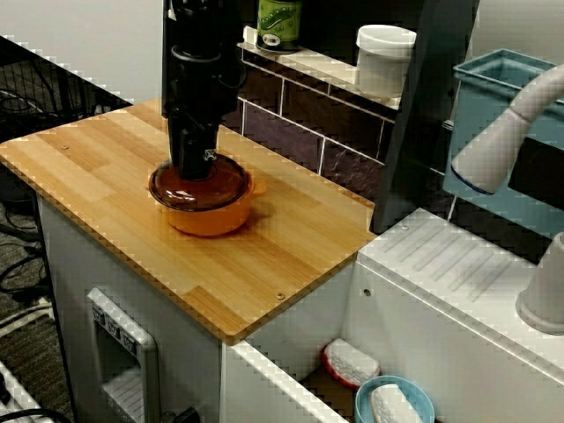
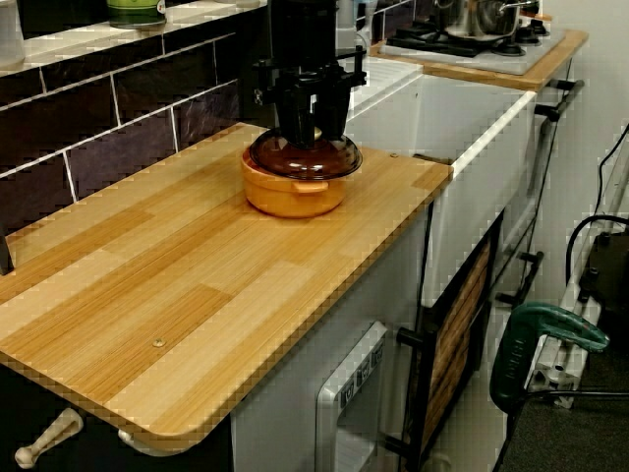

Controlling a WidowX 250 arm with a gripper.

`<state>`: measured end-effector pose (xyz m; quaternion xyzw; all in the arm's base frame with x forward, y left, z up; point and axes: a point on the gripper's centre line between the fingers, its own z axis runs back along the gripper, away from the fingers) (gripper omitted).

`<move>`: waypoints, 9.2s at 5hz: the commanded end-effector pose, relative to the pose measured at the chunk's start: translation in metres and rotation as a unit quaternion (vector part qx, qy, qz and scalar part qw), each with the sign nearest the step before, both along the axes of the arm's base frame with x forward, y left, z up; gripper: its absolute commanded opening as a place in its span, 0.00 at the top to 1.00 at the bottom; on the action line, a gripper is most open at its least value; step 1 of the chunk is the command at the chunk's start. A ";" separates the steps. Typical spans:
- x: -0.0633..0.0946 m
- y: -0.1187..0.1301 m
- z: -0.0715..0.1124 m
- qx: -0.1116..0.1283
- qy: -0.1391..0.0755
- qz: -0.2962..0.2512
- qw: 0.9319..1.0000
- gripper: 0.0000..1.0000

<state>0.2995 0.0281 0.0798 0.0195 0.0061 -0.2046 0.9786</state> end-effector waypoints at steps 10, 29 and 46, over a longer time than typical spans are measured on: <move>0.016 0.002 0.011 -0.021 -0.007 0.025 0.999 0.13; 0.017 0.003 0.004 -0.025 -0.028 0.053 0.998 1.00; 0.021 0.013 0.020 -0.030 -0.032 0.051 0.998 1.00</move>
